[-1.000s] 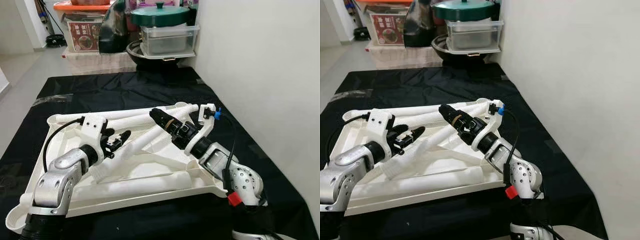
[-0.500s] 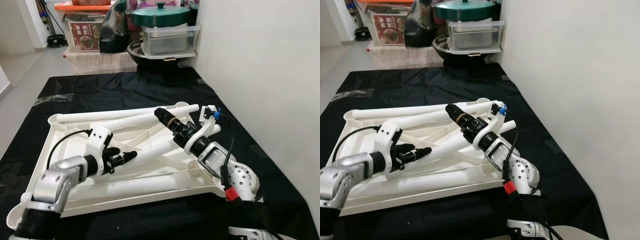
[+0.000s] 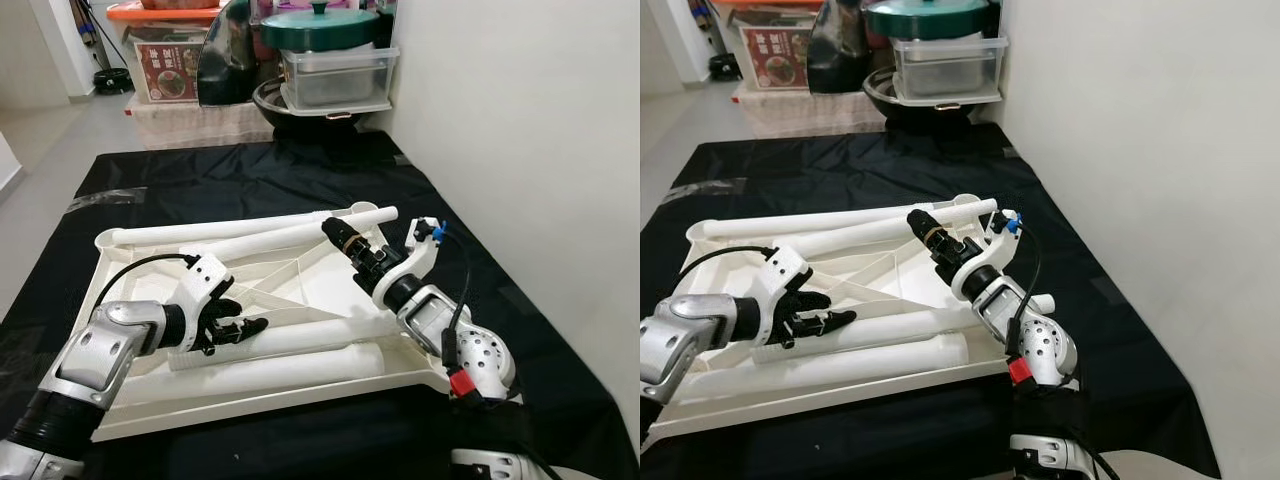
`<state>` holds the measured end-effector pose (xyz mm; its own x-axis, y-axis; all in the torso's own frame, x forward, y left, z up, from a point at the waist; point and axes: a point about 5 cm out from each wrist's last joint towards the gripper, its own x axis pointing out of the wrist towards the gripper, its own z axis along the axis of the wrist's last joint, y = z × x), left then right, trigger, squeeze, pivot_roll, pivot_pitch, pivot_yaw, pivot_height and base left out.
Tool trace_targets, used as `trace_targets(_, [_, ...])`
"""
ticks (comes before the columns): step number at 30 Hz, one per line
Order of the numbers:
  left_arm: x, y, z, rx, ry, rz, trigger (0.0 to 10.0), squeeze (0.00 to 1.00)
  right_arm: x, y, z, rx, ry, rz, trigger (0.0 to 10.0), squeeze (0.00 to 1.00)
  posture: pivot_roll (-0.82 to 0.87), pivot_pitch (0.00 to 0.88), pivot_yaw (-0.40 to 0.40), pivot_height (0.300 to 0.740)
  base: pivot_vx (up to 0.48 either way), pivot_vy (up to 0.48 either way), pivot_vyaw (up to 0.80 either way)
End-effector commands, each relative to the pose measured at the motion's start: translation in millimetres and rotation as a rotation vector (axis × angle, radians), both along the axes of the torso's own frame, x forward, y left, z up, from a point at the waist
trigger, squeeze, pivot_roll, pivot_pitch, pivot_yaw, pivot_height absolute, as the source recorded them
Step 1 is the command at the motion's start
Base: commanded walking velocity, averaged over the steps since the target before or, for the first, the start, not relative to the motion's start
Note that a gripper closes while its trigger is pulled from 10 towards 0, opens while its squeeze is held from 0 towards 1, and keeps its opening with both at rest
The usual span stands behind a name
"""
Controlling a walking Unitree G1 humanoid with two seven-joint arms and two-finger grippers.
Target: Building children table
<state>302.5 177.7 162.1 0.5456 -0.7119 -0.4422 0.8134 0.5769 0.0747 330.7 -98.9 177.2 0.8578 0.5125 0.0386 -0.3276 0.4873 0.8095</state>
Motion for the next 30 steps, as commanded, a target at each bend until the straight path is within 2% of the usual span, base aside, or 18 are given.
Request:
trace_targets(1, [-2.9, 0.4, 1.5, -0.003, -0.001, -0.037, 10.0, 0.00, 1.2, 0.5, -0.2, 0.017, 0.010, -0.011, 10.0, 0.00, 0.02, 0.000, -0.011, 0.740, 0.000, 0.000, 0.00])
trace_targets(8, [-2.6, 3.2, 0.2, 0.010, 0.003, -0.055, 10.0, 0.00, 1.8, 1.5, -2.4, 0.011, 0.026, -0.012, 10.0, 0.00, 0.02, 0.000, -0.014, 0.740, 0.000, 0.000, 0.00])
trace_targets(11, [-2.8, 0.6, 0.6, 0.007, 0.013, -0.113, 10.0, 0.00, 3.9, 1.0, -2.7, 0.010, 0.037, -0.020, 10.0, 0.00, 0.02, 0.000, -0.014, 0.740, 0.000, 0.000, 0.00])
trace_targets(13, [-2.8, 0.6, 0.6, 0.007, 0.013, -0.113, 10.0, 0.00, 3.9, 1.0, -2.7, 0.010, 0.037, -0.020, 10.0, 0.00, 0.02, 0.000, -0.014, 0.740, 0.000, 0.000, 0.00])
trace_targets(15, [-1.8, 1.0, -3.4, 0.020, 0.027, -0.114, 10.0, 0.00, 4.1, 1.4, -3.2, 0.010, 0.041, -0.021, 10.0, 0.00, 0.02, 0.000, -0.011, 0.740, 0.000, 0.000, 0.00])
trace_targets(16, [0.0, 3.3, -11.9, 0.030, 0.061, -0.110, 10.0, 0.00, 3.6, 0.9, -4.5, 0.009, 0.049, -0.026, 10.0, 0.00, 0.01, 0.000, -0.007, 0.740, 0.000, 0.000, 0.00])
trace_targets(21, [-1.3, 4.3, -15.4, 0.021, 0.084, -0.128, 10.0, 0.00, 3.5, -0.4, -5.5, 0.009, 0.055, -0.034, 10.0, 0.00, 0.01, 0.000, -0.003, 0.740, 0.000, 0.000, 0.00])
trace_targets(27, [-1.8, 11.1, -32.3, 0.068, 0.140, -0.113, 10.0, 0.00, 4.0, -0.1, -7.2, 0.012, 0.072, -0.041, 10.0, 0.00, 0.01, 0.000, -0.004, 0.740, 0.000, 0.000, 0.00])
trace_targets(30, [-1.8, 11.1, -32.3, 0.068, 0.140, -0.113, 10.0, 0.00, 4.0, -0.1, -7.2, 0.012, 0.072, -0.041, 10.0, 0.00, 0.01, 0.000, -0.004, 0.740, 0.000, 0.000, 0.00])
